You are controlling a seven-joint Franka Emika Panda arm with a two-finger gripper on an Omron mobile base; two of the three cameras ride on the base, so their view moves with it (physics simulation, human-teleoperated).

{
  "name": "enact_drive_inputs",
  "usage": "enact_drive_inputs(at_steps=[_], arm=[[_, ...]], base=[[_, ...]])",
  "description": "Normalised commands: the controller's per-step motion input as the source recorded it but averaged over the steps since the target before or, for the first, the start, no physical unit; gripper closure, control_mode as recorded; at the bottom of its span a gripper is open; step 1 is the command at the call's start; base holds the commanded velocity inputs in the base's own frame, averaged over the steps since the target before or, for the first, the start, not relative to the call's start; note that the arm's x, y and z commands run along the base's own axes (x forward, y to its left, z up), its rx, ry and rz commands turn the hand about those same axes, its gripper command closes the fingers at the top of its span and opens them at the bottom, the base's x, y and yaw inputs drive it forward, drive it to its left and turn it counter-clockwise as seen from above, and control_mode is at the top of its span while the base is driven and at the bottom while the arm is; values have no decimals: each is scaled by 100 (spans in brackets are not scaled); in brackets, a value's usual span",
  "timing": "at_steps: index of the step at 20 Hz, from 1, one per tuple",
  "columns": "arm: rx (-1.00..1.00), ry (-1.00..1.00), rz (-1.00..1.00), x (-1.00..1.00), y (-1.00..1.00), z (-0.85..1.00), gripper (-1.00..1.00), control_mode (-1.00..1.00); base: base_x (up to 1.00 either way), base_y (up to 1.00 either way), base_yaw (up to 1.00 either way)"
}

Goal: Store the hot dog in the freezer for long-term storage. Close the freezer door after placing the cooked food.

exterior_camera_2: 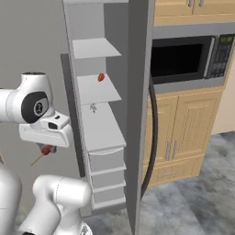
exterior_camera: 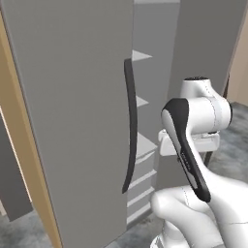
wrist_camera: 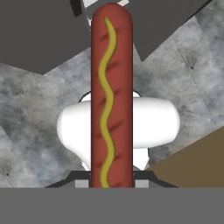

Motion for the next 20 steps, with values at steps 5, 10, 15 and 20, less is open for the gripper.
enact_drive_inputs(at_steps=[5, 10, 15, 20], arm=[[0, 0, 0, 0, 0, 0, 100, 100], [0, 0, 0, 0, 0, 0, 100, 100], [0, 0, 0, 0, 0, 0, 100, 100], [0, 0, 0, 0, 0, 0, 100, 100]], base=[[15, -45, 7], [4, -50, 12], [31, -14, 23], [30, -6, 25]])
